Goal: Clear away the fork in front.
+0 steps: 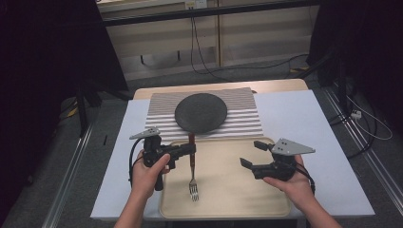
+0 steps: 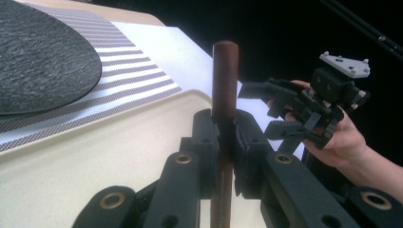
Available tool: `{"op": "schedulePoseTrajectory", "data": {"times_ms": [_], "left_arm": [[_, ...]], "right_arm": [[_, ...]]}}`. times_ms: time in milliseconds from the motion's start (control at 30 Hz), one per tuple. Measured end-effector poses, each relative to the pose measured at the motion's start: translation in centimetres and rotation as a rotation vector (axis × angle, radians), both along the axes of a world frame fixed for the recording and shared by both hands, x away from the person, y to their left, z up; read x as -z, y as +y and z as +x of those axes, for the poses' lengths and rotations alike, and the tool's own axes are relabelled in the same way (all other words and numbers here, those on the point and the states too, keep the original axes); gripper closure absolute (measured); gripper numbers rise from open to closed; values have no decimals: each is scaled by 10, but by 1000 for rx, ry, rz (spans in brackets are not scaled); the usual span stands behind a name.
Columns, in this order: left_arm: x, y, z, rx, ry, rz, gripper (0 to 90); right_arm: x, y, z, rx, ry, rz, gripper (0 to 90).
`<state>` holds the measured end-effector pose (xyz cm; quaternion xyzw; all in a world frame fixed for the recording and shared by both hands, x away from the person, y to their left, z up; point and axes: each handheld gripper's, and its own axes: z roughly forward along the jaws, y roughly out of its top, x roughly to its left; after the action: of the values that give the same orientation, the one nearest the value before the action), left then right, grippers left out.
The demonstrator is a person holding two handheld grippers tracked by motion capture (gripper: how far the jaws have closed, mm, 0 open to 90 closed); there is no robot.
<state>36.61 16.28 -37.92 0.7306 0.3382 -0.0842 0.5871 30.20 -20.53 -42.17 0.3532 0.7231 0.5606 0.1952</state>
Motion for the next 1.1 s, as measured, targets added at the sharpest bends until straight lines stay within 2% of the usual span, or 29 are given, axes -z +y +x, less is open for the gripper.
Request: {"op": "schedulePoseTrajectory", "data": {"times_ms": [100,467,700,767,967,1100], "left_arm": [[1,4,0,5,6,15,810],[6,18,2,-3,24,26,810],[15,25,4,-8,43,38,810],[17,27,5,-5,37,53,809],[20,33,7,-11,52,47,809],[23,36,8,-25,41,52,803]], "right_arm": [[0,-2,-1,-4,0,-7,179],[0,-14,-5,18,0,-13,173],[1,-24,-9,29,3,-13,169],[1,-24,-9,32,1,-15,170],[2,-29,-11,39,3,-14,168],[3,-32,-12,45,1,-11,164]]}}
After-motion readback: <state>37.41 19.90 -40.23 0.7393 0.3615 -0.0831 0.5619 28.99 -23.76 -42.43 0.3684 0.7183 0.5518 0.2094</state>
